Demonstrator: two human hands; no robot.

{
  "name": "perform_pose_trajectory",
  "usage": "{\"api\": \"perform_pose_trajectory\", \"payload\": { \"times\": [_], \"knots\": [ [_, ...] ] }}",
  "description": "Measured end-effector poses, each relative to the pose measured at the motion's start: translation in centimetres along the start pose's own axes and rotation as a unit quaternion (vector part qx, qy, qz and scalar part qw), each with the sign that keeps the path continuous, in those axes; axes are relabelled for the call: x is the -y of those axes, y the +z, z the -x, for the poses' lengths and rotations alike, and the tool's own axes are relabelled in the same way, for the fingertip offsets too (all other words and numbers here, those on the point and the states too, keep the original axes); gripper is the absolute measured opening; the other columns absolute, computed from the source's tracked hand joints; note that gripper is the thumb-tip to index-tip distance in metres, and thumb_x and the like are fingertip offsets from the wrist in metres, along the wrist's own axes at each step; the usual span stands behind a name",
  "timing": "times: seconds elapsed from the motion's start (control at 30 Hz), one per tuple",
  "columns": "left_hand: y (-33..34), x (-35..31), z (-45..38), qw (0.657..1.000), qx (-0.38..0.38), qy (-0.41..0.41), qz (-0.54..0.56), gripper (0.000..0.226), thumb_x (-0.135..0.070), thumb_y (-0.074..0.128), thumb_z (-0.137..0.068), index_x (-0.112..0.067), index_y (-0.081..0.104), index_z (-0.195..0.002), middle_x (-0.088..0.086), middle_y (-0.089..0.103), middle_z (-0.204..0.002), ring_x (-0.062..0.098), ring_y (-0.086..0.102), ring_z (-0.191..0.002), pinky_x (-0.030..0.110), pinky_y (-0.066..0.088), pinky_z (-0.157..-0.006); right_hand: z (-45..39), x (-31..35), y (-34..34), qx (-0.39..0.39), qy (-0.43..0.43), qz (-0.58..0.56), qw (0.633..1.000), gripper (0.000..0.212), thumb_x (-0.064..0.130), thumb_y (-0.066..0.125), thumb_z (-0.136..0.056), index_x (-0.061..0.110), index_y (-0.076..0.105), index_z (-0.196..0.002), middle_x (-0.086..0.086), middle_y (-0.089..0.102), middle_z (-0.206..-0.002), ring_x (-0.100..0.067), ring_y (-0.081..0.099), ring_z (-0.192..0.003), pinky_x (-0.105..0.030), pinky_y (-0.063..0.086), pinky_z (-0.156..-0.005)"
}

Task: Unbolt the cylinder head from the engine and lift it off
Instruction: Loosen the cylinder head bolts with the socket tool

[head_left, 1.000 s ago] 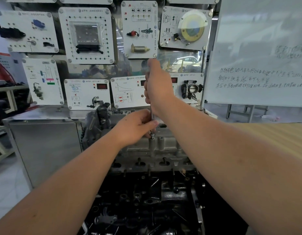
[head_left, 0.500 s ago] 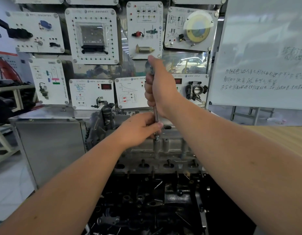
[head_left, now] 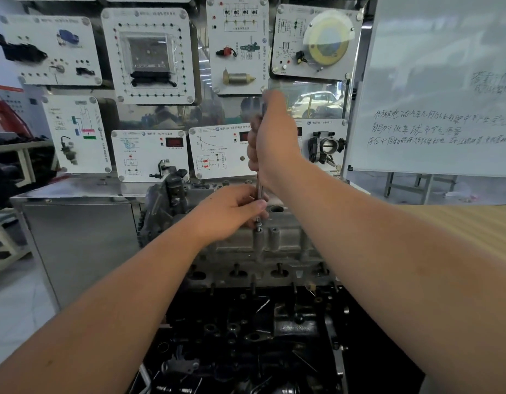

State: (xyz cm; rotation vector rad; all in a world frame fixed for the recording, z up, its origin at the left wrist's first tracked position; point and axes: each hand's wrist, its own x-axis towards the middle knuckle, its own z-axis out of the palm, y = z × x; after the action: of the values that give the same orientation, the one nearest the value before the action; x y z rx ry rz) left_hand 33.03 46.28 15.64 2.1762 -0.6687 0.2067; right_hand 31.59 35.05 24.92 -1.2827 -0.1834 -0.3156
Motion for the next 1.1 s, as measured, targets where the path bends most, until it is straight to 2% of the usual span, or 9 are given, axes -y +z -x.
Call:
{"api": "perform_pose_trajectory", "payload": {
  "times": [0.17, 0.37, 0.43, 0.53, 0.63, 0.73, 0.87, 0.97, 1.1],
  "knots": [
    [0.2, 0.2, -0.1, 1.0, -0.012, 0.001, 0.018, 0.012, -0.03, 0.064, -0.1, -0.018, 0.066, -0.103, -0.01, 0.077, -0.091, 0.01, 0.075, -0.083, 0.042, 0.062, -0.086, 0.3, 0.0, -0.7, 0.09, 0.001, 0.018, 0.996, 0.047, 0.045, 0.044, -0.099, 0.024, 0.032, -0.058, 0.009, 0.029, -0.044, -0.012, 0.02, -0.039, -0.021, 0.022, -0.042],
    [0.8, -0.6, -0.3, 0.991, -0.084, -0.018, -0.101, 0.04, -0.064, 0.064, -0.085, -0.025, 0.064, -0.098, -0.01, 0.073, -0.081, 0.007, 0.073, -0.072, 0.048, 0.059, -0.083, 0.6, 0.7, 0.9, -0.028, -0.001, 0.059, 0.998, 0.025, 0.033, 0.046, -0.091, 0.017, 0.045, -0.072, 0.001, 0.037, -0.062, -0.018, 0.029, -0.058, -0.032, 0.028, -0.056],
    [0.8, -0.7, -0.2, 0.99, -0.089, -0.021, -0.107, 0.045, -0.07, 0.06, -0.077, -0.029, 0.065, -0.094, -0.011, 0.073, -0.081, 0.009, 0.072, -0.077, 0.049, 0.058, -0.085, 0.7, 0.8, 1.1, -0.058, -0.025, 0.058, 0.996, 0.031, 0.031, 0.043, -0.095, 0.016, 0.045, -0.068, 0.006, 0.036, -0.052, -0.016, 0.029, -0.053, -0.03, 0.028, -0.054],
    [0.4, -0.3, -0.2, 0.996, -0.041, -0.012, -0.077, 0.027, -0.057, 0.061, -0.091, -0.035, 0.068, -0.105, -0.015, 0.075, -0.093, 0.006, 0.072, -0.089, 0.046, 0.056, -0.093, 0.4, 0.6, 0.3, -0.068, -0.032, 0.025, 0.997, 0.039, 0.035, 0.039, -0.098, 0.021, 0.034, -0.062, 0.009, 0.028, -0.046, -0.014, 0.022, -0.047, -0.027, 0.021, -0.048],
    [0.1, 0.2, -0.2, 1.0, 0.013, -0.001, 0.005, 0.012, -0.033, 0.056, -0.104, -0.031, 0.068, -0.106, -0.014, 0.077, -0.093, 0.004, 0.073, -0.09, 0.033, 0.059, -0.089, -0.1, 0.6, -0.6, 0.026, 0.004, 0.008, 1.0, 0.041, 0.039, 0.039, -0.099, 0.023, 0.036, -0.062, 0.006, 0.033, -0.05, -0.015, 0.024, -0.042, -0.026, 0.024, -0.045],
    [0.2, 0.2, -0.2, 1.0, 0.007, 0.009, -0.004, 0.011, -0.032, 0.058, -0.103, -0.026, 0.067, -0.101, -0.014, 0.077, -0.09, 0.005, 0.074, -0.085, 0.029, 0.059, -0.083, 0.0, 0.6, -1.0, 0.076, 0.01, 0.006, 0.997, 0.043, 0.039, 0.042, -0.099, 0.024, 0.034, -0.059, 0.008, 0.031, -0.045, -0.013, 0.023, -0.038, -0.023, 0.024, -0.043],
    [0.8, -0.2, -0.3, 0.995, -0.056, -0.002, -0.088, 0.026, -0.052, 0.059, -0.097, -0.026, 0.063, -0.094, -0.013, 0.074, -0.079, 0.005, 0.073, -0.073, 0.046, 0.059, -0.084, 0.2, 0.3, -0.2, 0.011, 0.002, 0.062, 0.998, 0.037, 0.044, 0.046, -0.096, 0.02, 0.04, -0.069, 0.003, 0.034, -0.055, -0.016, 0.027, -0.049, -0.031, 0.03, -0.055],
    [1.1, -0.5, -0.3, 0.984, -0.088, -0.023, -0.151, 0.04, -0.068, 0.054, -0.09, -0.03, 0.062, -0.098, -0.013, 0.072, -0.083, 0.006, 0.071, -0.079, 0.047, 0.057, -0.087, 0.5, 0.6, 0.7, -0.022, 0.002, 0.077, 0.997, 0.031, 0.04, 0.045, -0.093, 0.018, 0.045, -0.072, 0.0, 0.039, -0.066, -0.017, 0.03, -0.058, -0.035, 0.03, -0.06],
    [0.6, -0.3, -0.2, 0.993, -0.045, -0.021, -0.107, 0.04, -0.069, 0.049, -0.091, -0.038, 0.065, -0.11, -0.019, 0.074, -0.096, 0.004, 0.07, -0.093, 0.046, 0.055, -0.094, 0.2, 0.5, 0.5, -0.059, -0.035, 0.067, 0.995, 0.036, 0.037, 0.039, -0.1, 0.019, 0.041, -0.069, 0.001, 0.039, -0.06, -0.017, 0.032, -0.053, -0.033, 0.03, -0.054]
  ]
}}
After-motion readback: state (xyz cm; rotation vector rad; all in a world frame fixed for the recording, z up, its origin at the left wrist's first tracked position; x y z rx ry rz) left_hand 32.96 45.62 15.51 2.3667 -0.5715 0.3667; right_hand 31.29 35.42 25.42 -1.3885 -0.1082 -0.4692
